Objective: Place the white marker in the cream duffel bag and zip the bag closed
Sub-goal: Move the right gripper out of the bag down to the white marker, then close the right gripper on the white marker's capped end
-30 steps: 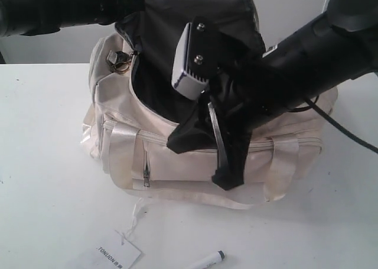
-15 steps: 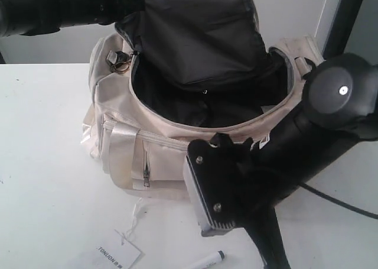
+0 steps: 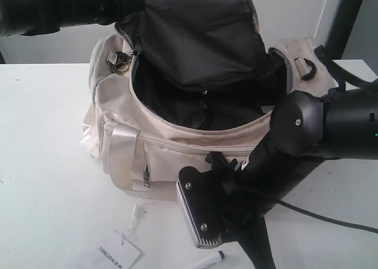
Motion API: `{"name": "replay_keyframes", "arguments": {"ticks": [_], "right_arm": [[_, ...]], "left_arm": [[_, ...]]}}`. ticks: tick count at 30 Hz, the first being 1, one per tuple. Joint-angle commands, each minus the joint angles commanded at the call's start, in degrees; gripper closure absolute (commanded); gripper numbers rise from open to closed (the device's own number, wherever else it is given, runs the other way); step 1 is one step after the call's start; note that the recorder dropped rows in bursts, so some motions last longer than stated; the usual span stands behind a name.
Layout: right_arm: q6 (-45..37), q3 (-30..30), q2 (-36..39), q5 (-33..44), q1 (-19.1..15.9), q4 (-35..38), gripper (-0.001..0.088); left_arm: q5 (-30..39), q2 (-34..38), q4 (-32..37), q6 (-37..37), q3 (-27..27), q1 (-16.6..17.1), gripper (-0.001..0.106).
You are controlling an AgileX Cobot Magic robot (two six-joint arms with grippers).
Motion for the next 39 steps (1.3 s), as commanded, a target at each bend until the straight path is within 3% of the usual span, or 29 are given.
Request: {"name": "replay_keyframes", "arguments": {"ticks": [5, 27, 34, 39], "right_arm": [[-0.8, 0.0, 1.7, 0.1, 0.0, 0.0, 0.0561], [-0.8, 4.6, 1.2, -4.2, 0.1, -0.8, 0.0557], [-1.6, 4.6, -3.3, -5.9, 2.8, -0.8, 0.0557], [-7.9, 4.7, -3.7, -6.2, 4.5, -1.1, 0.0557]], "left_arm": [[0.0, 0.0, 0.0, 0.0, 0.0, 0.0, 0.105], [0.0, 0.0, 0.0, 0.0, 0.0, 0.0, 0.105], [0.0, 0.0, 0.0, 0.0, 0.0, 0.0, 0.105], [0.0, 0.0, 0.0, 0.0, 0.0, 0.0, 0.105]]}}
